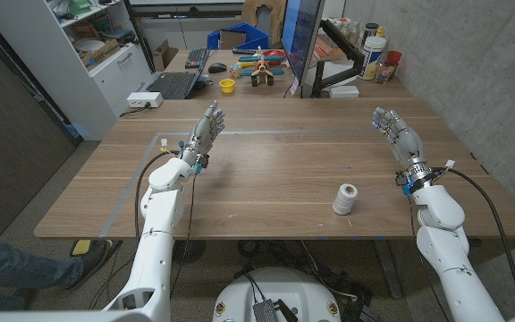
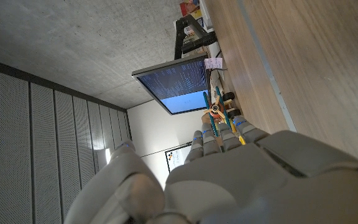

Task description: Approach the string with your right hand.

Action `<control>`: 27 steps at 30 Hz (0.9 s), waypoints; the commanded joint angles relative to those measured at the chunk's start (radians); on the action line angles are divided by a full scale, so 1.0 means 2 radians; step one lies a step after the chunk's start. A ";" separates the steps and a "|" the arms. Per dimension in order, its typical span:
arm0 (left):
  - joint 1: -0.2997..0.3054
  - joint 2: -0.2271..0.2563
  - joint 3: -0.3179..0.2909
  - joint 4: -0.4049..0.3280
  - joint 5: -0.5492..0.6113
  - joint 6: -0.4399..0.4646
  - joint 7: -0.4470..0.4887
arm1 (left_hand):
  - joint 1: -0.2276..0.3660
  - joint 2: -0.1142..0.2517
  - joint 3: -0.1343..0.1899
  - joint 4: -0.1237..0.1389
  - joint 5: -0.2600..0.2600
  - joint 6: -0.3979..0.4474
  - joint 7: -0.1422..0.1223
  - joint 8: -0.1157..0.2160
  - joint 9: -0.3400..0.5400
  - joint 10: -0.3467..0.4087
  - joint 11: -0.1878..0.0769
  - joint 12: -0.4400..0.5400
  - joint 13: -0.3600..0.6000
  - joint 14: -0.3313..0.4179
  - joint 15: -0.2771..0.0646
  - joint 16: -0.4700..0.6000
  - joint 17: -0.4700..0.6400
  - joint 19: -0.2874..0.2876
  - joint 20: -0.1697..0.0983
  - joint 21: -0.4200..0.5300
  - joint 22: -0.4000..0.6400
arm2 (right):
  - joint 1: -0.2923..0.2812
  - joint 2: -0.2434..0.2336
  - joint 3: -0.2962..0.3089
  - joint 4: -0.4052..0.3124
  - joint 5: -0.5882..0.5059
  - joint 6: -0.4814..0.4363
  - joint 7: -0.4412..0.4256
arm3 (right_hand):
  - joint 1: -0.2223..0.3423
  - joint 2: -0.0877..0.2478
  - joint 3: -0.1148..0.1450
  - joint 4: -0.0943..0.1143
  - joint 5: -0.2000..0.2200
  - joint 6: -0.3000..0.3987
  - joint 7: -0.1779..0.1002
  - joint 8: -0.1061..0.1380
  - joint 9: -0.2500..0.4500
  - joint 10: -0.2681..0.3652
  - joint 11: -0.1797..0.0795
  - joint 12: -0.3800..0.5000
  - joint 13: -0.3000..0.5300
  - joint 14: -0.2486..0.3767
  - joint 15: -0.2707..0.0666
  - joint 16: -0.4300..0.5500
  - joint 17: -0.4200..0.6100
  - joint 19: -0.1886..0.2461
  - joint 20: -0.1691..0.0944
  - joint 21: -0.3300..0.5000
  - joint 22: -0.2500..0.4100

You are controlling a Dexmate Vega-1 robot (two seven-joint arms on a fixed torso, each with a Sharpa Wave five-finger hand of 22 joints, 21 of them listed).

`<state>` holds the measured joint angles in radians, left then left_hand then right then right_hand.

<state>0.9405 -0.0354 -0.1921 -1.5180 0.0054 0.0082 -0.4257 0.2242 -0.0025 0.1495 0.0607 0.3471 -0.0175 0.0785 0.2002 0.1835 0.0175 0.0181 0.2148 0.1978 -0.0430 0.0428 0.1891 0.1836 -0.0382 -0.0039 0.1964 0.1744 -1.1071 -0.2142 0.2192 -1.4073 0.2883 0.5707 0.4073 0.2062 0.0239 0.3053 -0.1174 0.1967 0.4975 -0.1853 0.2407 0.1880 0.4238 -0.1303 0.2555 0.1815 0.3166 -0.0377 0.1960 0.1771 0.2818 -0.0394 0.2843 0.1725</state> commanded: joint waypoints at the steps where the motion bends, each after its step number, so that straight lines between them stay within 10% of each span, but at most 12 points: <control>1: 0.006 0.000 0.004 -0.016 0.005 0.007 0.003 | 0.007 0.000 -0.004 -0.001 -0.002 0.001 0.002 0.001 0.003 0.001 0.002 0.000 0.001 -0.001 0.004 0.001 0.001 -0.002 0.000 0.001 0.002 | -0.009 -0.002 0.005 -0.005 0.003 0.006 0.004 | 0.005 0.001 0.002 -0.002 0.002 0.010 0.000 0.001 0.002 0.005 0.002 0.001 0.001 0.006 -0.034 0.000 0.001 0.004 -0.024 -0.004 0.002; 27: 0.008 0.002 0.009 -0.019 0.011 0.011 0.005 | 0.008 0.001 -0.006 0.000 -0.004 0.002 0.002 0.001 0.003 0.000 0.000 -0.001 0.001 -0.002 0.003 0.000 0.001 -0.004 0.004 0.000 0.002 | -0.027 0.001 0.007 -0.013 0.010 0.034 0.019 | 0.006 0.003 0.003 -0.002 0.002 0.017 -0.002 -0.001 0.002 0.010 -0.002 0.000 0.001 0.008 -0.034 -0.002 0.001 0.006 -0.023 -0.009 0.002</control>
<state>0.9558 -0.0327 -0.1770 -1.5606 0.0241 0.0296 -0.4145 0.2310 -0.0037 0.1430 0.0595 0.3463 -0.0176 0.0784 0.2002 0.1835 0.0174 0.0180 0.2148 0.1976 -0.0430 0.0428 0.1891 0.1836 -0.0419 -0.0001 0.1964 0.1743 -1.1487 -0.2144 0.2346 -1.4255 0.3052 0.6160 0.4322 0.2114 0.0292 0.3053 -0.1172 0.1966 0.5237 -0.1841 0.2407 0.1880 0.4397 -0.1356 0.2555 0.1817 0.3219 -0.0429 0.1922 0.1771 0.2834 -0.0412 0.2661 0.1748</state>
